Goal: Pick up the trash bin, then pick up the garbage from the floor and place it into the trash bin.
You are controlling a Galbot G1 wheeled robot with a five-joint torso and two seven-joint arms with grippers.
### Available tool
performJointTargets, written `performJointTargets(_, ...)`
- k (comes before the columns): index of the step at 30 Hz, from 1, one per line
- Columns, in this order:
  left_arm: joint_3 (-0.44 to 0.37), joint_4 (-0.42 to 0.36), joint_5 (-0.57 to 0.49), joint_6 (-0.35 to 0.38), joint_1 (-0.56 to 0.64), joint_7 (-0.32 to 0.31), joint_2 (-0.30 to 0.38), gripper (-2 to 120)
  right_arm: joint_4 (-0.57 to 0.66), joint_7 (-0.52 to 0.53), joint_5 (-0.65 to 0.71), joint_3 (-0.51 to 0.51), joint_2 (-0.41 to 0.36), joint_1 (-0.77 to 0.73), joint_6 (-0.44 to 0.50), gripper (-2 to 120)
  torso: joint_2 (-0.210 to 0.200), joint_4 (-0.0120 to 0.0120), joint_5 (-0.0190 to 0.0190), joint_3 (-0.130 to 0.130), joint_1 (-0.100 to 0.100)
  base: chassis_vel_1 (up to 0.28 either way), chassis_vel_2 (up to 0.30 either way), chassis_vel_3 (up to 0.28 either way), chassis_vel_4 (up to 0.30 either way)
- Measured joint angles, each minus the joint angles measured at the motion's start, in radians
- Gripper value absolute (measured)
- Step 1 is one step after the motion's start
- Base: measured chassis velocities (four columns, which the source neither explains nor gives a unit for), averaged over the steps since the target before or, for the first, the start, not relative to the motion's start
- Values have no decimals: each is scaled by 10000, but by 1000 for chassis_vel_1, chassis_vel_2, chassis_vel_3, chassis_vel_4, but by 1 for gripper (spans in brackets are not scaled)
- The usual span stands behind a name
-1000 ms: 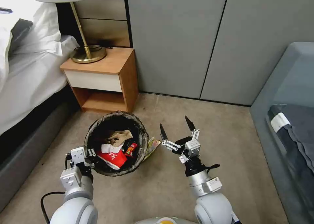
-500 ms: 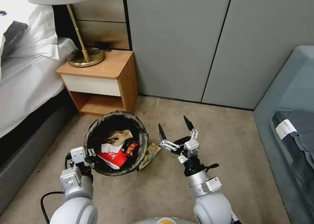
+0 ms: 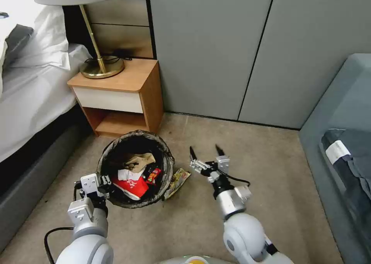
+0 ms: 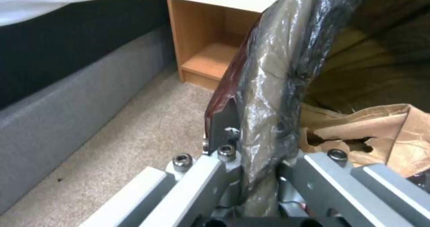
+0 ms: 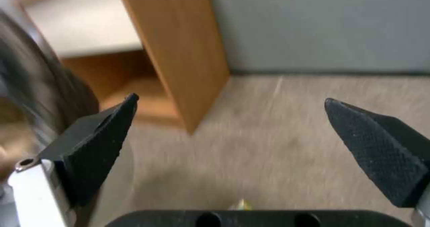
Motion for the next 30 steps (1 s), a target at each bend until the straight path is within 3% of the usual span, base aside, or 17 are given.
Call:
performJointTargets(9, 43, 137, 49, 115, -192, -32, -36, 0, -2599, 1152, 1390, -2008, 100, 1996, -1371, 100, 0, -2, -3, 0, 0, 0, 0, 0, 0)
performJointTargets(14, 77, 389, 99, 138, -308, -40, -102, 0, -4643, 1370, 1859, -2994, 618, 3022, -1847, 100, 0, 0, -1, 1, 1, 0, 0, 0, 0)
performJointTargets(24, 39, 552, 142, 147, -329, -49, -125, 0, -7197, 563, 1243, -2637, 1808, 3371, -1967, 100, 0, -1, 0, 0, 1, 0, 0, 0, 0)
performJointTargets(30, 56, 569, 200, 148, -290, -52, -163, 0, -7953, 90, 923, -2279, 2155, 3409, -1818, 100, 0, -1, 0, 0, 0, 0, 0, 0, 0)
